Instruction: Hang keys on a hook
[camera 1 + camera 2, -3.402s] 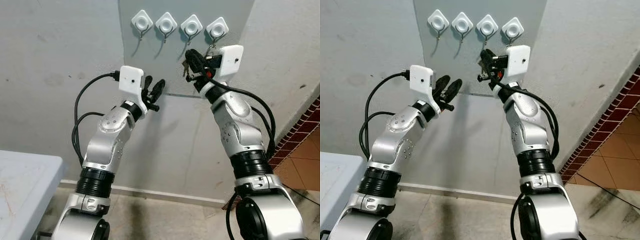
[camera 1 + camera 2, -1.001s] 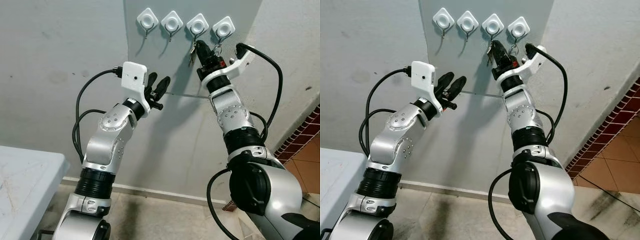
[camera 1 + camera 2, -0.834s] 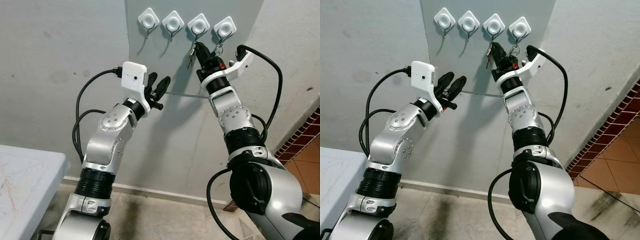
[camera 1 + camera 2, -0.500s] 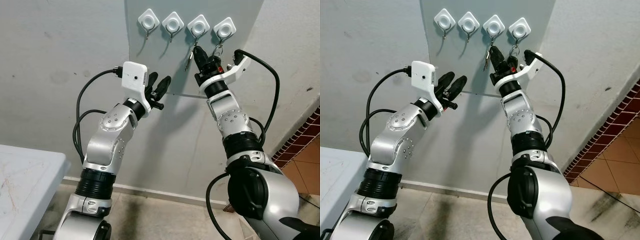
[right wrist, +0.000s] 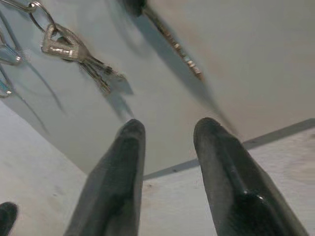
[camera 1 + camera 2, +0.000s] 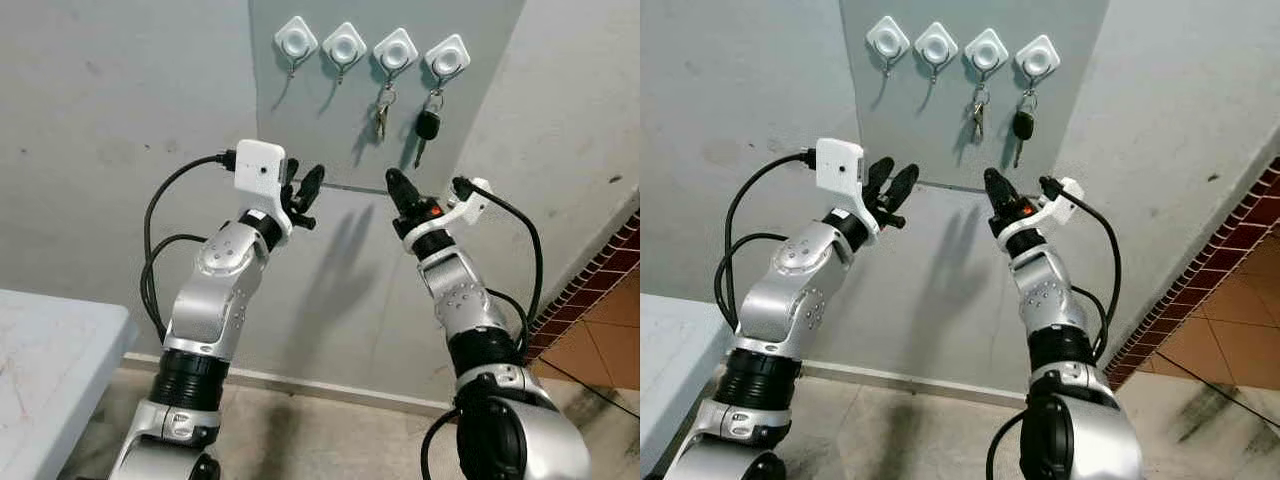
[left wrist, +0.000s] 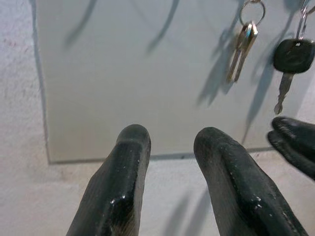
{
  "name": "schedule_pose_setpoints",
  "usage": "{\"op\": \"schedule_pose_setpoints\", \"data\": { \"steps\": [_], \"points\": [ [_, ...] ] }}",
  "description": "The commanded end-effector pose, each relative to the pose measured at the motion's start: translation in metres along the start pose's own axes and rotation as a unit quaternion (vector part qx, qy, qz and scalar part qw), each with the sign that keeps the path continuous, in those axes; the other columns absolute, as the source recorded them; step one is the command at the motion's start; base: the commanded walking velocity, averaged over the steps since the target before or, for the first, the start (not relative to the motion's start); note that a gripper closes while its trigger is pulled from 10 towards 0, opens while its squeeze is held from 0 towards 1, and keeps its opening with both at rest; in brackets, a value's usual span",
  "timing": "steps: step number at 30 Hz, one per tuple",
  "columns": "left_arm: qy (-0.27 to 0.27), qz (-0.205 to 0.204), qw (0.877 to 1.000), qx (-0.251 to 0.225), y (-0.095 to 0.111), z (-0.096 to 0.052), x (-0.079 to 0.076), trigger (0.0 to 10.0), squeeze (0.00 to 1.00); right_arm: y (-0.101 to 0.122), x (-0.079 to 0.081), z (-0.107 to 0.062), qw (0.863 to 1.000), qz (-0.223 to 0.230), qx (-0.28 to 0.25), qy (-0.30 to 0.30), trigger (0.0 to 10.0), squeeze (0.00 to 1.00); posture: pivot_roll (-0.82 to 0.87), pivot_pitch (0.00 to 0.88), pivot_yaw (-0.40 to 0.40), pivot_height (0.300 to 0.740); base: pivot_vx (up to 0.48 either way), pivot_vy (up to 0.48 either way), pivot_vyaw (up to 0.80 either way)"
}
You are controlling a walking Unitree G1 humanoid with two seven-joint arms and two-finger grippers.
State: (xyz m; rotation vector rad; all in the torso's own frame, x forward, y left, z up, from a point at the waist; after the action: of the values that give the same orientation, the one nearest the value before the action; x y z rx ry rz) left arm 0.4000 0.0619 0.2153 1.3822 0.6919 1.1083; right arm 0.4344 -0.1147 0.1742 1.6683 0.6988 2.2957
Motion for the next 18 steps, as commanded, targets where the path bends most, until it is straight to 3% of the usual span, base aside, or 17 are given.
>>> {"op": "schedule_pose_setpoints", "data": {
  "steps": [1, 5, 8, 9, 18],
  "points": [
    [0.005, 0.006, 1.0, 0.006, -0.005, -0.001, 0.0, 10.0, 0.0, 0.006, 0.003, -0.002, 0.999, -0.031, -0.018, 0.005, 10.0, 1.0, 0.1, 0.0, -0.045, 0.74, 0.0, 0.0, 0.0],
    [0.02, 0.011, 1.0, 0.019, -0.013, -0.003, 0.004, 10.0, 0.0, 0.002, -0.002, -0.009, 0.997, -0.074, -0.022, -0.001, 10.0, 1.0, 0.09, 0.0, -0.04, 0.74, 0.0, 0.0, 0.0],
    [0.025, 0.013, 0.999, 0.023, -0.016, -0.004, 0.005, 10.0, 0.0, 0.001, -0.003, -0.012, 0.997, -0.073, -0.023, -0.002, 10.0, 1.0, 0.09, 0.0, -0.038, 0.74, 0.0, 0.0, 0.0],
    [0.028, 0.014, 0.999, 0.027, -0.019, -0.005, 0.007, 10.0, 0.0, 0.0, -0.003, -0.014, 0.997, -0.069, -0.025, 0.002, 10.0, 0.0, 0.09, 0.0, -0.034, 0.74, 0.0, 0.0, 0.0],
    [0.04, 0.019, 0.999, 0.032, -0.021, -0.004, 0.013, 10.0, 0.0, 0.003, -0.002, -0.015, 0.997, -0.074, -0.034, 0.003, 10.0, 0.0, 0.09, 0.0, -0.029, 0.74, 0.0, 0.0, 0.0]
  ]
}}
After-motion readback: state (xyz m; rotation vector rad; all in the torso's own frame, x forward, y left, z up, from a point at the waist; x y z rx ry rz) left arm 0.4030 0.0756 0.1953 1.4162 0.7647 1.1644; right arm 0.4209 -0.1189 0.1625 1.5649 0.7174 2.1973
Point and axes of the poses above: a point about 5 cm out from each wrist's last joint towards the gripper, its own z axis pointing out of the wrist towards the gripper, its own y axis along the axis of the wrist's last joint, x = y × z, the point moved 6 cm from there along z, pointing out of the wrist towards the gripper, and after that the axes turned 15 degrees about z, right-handed, at the moved point
